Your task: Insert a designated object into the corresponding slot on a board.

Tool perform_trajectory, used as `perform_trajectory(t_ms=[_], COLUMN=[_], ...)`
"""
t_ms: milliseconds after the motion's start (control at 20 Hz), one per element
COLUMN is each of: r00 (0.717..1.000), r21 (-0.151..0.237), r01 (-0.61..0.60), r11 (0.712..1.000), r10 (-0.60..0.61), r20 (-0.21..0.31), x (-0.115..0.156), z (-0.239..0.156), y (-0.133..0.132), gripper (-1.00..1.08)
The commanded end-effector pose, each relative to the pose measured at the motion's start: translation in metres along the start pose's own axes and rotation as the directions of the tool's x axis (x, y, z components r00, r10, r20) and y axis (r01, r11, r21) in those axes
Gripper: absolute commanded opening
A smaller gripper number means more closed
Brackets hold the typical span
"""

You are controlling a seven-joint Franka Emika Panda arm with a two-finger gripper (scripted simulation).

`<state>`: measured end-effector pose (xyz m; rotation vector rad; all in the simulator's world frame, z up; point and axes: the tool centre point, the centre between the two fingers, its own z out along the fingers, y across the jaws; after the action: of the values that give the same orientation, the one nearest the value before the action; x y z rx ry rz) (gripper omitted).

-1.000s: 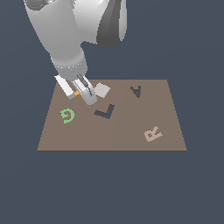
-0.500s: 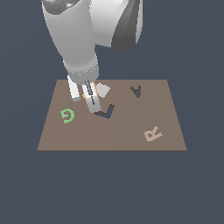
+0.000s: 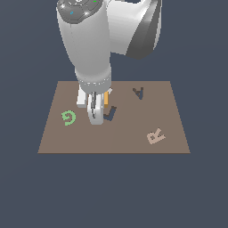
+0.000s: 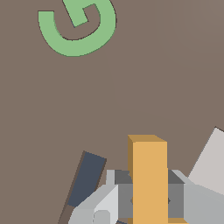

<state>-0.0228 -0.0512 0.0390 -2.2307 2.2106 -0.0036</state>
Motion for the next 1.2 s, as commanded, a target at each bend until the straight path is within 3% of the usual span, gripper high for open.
perform_trajectory(t_ms=[0, 600, 1150], r00=[0.997, 0.958, 0.943], r21=[0.000, 0.000, 0.000], r01=[-0.071, -0.287, -0.333], r11=[0.997, 0.958, 0.943], r10=[0.071, 0.287, 0.333], r20=[0.000, -0.001, -0.001], x=[-0.005, -0.016, -0.016], z=[-0.001, -0.002, -0.002], y=[-0.008, -0.037, -0.043], gripper=[-1.00, -1.00, -1.00])
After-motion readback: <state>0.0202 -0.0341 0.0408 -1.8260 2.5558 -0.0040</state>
